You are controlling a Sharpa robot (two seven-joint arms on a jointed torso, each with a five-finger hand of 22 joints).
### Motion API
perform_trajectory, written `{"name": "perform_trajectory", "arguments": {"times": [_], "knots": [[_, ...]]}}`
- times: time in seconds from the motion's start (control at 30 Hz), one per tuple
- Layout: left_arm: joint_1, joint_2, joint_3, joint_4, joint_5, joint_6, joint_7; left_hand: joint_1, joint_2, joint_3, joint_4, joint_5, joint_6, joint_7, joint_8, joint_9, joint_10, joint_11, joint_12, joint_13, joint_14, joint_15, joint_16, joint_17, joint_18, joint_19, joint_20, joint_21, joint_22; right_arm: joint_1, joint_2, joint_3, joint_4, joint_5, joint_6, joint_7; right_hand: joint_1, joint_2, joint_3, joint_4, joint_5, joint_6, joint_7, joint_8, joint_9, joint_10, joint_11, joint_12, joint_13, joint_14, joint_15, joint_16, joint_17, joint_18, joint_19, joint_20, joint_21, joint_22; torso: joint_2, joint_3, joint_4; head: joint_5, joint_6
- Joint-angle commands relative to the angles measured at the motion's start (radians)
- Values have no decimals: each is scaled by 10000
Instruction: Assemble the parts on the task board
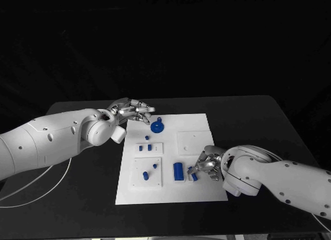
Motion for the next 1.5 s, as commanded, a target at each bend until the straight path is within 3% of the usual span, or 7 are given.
{"name": "perform_trajectory", "arguments": {"times": [0.03, 0.33, 0.5, 0.77, 0.97, 1.2, 1.5], "knots": [[3, 5, 6, 31, -17, 197, 25, -79, 24, 2, 80, -5, -50, 20, -27, -4, -61, -25, 46, 14, -62, 12, 53, -16, -147, 78, 19, 24, -21, -16, 70, -18, -17, -136, -11, 4, -102, 4, 11, 60, -65, 57, -27, -48, -19, 41, -16, -21, 5, -31, -40, -56, -2, -130, 508, -66, -26, 754, -2, 0, -6, 50, 9], [3, -12, 6, 42, -17, 220, -7, -117, 39, -4, 120, -2, -57, 20, -28, -4, -66, -21, 46, 14, -66, 15, 54, -17, -147, 74, 21, 22, -26, -16, 159, -25, -115, -69, 36, 20, -397, -282, -26, 580, -230, 64, -22, -50, -56, 33, -2, -38, -6, -36, -36, -59, -14, -125, 509, -65, -49, 750, 0, 0, -6, 126, 1], [3, -16, 6, 41, -17, 232, -22, -117, 39, -4, 120, -2, -57, 20, -28, -4, -66, -21, 46, 14, -66, 15, 54, -17, -147, 74, 21, 22, -26, -16, 180, -28, -127, -43, 45, 42, -719, -1124, 94, 1797, -288, 137, 7, -39, -118, 40, 4, -84, -17, -46, -63, -69, 9, -141, 510, -105, -73, 746, -2, 8, -14, 158, -5], [3, -21, 6, 36, -18, 233, -35, -117, 39, -4, 120, -2, -57, 20, -28, -4, -66, -21, 46, 14, -66, 15, 54, -17, -147, 74, 21, 22, -26, -16, 181, -31, -132, -28, 71, 86, -247, -1477, -745, 3126, -281, 107, 61, -69, -167, 39, 6, -137, 8, -45, -57, -114, 52, -132, 514, -107, -94, 743, -2, 16, -22, 217, -19], [4, -19, 6, 35, -27, 247, -59, -117, 39, -4, 120, -2, -57, 20, -28, -4, -66, -21, 46, 14, -66, 15, 54, -17, -147, 74, 21, 22, -26, -16, 179, -36, -111, -20, 137, 124, 196, -1355, -570, 2764, -271, 138, 20, -44, -160, 46, 4, -138, 17, -35, -56, -113, 66, -140, 512, -101, -84, 749, 1, 16, -20, 218, -35], [4, -20, 6, 32, -45, 259, -92, -60, 54, 28, 130, 26, -60, 13, -26, -2, -72, -26, 47, 14, -68, 12, 62, -19, -147, 78, 19, 26, -35, -16, 125, -46, -97, -54, -11, 193, -43, -355, -160, 468, -121, 65, -13, -48, -110, 14, -5, -87, 28, -29, -46, -127, 24, -120, 507, -74, -104, 750, -4, 17, -15, 208, -28], [4, -35, 6, 31, -54, 246, -87, -60, 54, 28, 130, 26, -60, 13, -26, -2, -72, -26, 47, 14, -68, 12, 62, -19, -147, 78, 19, 26, -35, -20, -211, -48, -136, -4, -1163, 1582, -45, -1724, -1040, 2115, -266, -1099, 413, -51, -261, -245, 251, -324, -131, -87, 46, -252, -50, -27, 461, -34, -320, 700, 4, 22, -13, 211, 21]]}}
